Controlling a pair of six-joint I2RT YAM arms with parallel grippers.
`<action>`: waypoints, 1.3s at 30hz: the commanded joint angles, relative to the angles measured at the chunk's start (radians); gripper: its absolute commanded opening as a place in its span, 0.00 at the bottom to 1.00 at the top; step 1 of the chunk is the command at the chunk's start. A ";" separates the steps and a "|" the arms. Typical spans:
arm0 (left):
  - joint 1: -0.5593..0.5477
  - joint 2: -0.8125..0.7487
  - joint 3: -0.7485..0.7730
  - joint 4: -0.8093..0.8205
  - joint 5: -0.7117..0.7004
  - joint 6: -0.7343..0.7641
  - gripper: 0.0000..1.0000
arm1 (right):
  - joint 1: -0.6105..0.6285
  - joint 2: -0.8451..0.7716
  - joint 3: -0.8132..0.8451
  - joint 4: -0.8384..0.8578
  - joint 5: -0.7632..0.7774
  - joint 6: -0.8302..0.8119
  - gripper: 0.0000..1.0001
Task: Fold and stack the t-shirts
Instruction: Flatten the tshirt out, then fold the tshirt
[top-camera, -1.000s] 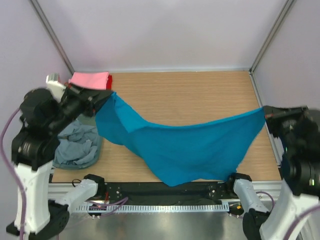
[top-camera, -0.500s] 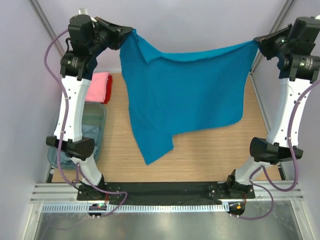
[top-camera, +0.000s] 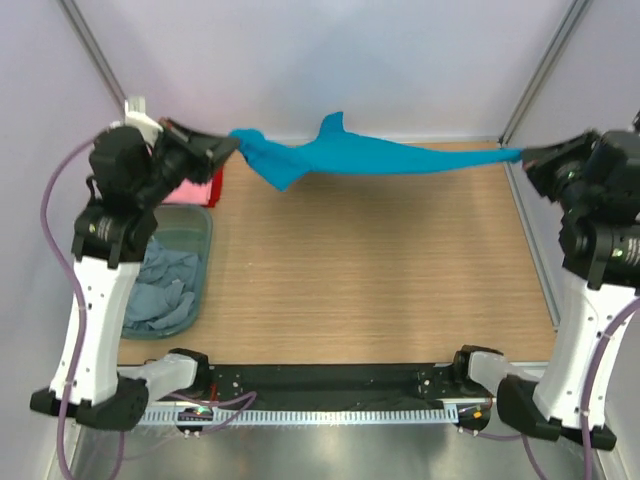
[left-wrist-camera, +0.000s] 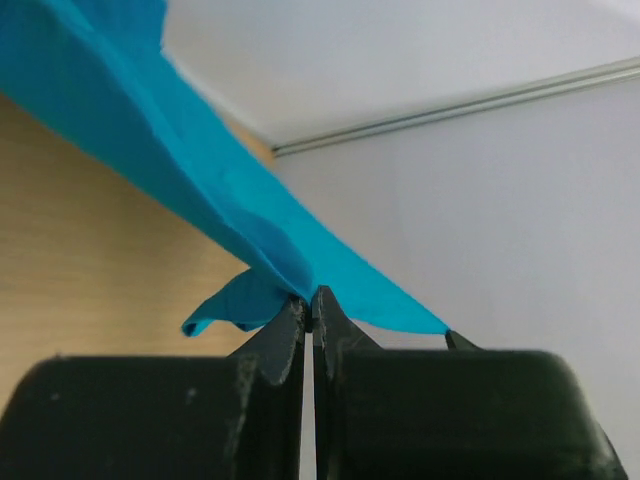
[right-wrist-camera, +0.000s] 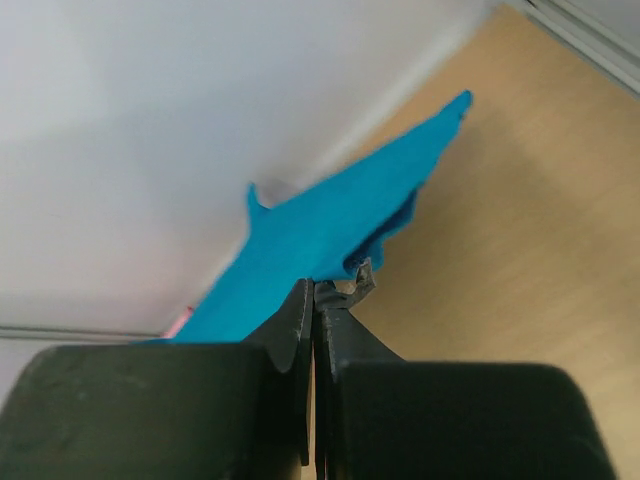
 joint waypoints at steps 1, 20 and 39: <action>0.005 -0.159 -0.270 -0.035 -0.008 0.024 0.00 | 0.010 -0.111 -0.242 -0.100 0.134 -0.051 0.01; 0.002 -0.608 -1.168 -0.205 0.144 0.004 0.00 | 0.010 -0.524 -1.098 -0.223 0.266 0.045 0.01; 0.002 -0.281 -0.998 -0.157 -0.057 0.081 0.00 | 0.009 -0.359 -1.118 -0.176 0.367 0.141 0.01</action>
